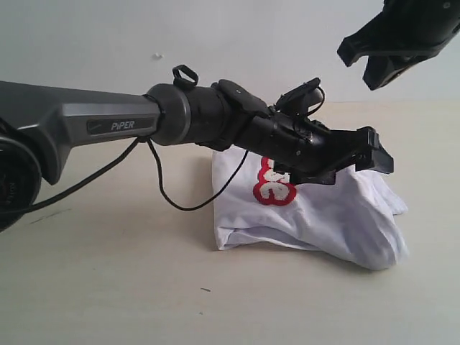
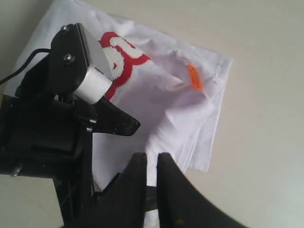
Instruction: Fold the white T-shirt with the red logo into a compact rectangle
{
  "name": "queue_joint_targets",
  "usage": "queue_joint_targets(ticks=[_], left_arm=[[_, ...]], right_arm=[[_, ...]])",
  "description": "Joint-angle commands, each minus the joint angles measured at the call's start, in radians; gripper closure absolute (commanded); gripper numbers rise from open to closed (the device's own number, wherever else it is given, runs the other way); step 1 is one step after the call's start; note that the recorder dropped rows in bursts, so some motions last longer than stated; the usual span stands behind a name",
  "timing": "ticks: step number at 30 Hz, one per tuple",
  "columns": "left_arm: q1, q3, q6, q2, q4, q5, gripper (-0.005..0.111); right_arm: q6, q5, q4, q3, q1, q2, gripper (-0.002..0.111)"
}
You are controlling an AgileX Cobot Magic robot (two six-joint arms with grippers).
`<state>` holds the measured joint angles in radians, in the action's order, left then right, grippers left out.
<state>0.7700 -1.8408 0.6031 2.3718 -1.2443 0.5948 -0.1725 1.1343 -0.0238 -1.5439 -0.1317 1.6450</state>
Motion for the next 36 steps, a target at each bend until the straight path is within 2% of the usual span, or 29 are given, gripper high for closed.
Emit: queue_joint_targets(ticks=[1, 7, 13, 19, 22, 25, 29, 30, 33, 36], left_arm=[[0.007, -0.015, 0.027, 0.010, -0.023, 0.039, 0.015], [-0.016, -0.015, 0.053, 0.004, 0.064, 0.121, 0.015], [-0.084, -0.015, 0.038, -0.030, 0.204, 0.200, 0.015], [-0.155, -0.015, 0.038, -0.082, 0.294, 0.301, 0.018], [-0.161, -0.015, 0.038, -0.089, 0.425, 0.343, 0.034], [-0.161, -0.013, 0.038, -0.089, 0.565, 0.348, 0.063], [-0.161, -0.013, 0.043, -0.078, 0.664, 0.357, 0.101], [-0.161, -0.013, 0.040, -0.073, 0.695, 0.351, 0.106], [-0.161, -0.013, -0.075, -0.037, 0.827, 0.307, 0.106], [-0.164, -0.013, -0.124, -0.010, 0.861, 0.296, 0.106]], right_arm=[[-0.011, 0.009, -0.001, 0.002, 0.006, 0.068, 0.098], [-0.011, -0.003, 0.015, 0.002, 0.006, 0.108, 0.098], [0.092, -0.028, 0.202, 0.002, 0.011, 0.115, 0.098], [0.068, -0.022, 0.117, 0.002, 0.029, 0.162, 0.098], [0.068, -0.024, 0.072, 0.002, 0.029, 0.200, 0.098], [0.081, -0.032, 0.015, 0.002, 0.029, 0.255, 0.098], [0.124, -0.034, 0.004, 0.002, 0.029, 0.332, 0.098], [0.124, -0.041, 0.002, 0.002, 0.029, 0.354, 0.098], [0.132, -0.076, 0.001, 0.002, 0.029, 0.425, 0.098], [0.132, -0.102, 0.001, 0.002, 0.029, 0.472, 0.098]])
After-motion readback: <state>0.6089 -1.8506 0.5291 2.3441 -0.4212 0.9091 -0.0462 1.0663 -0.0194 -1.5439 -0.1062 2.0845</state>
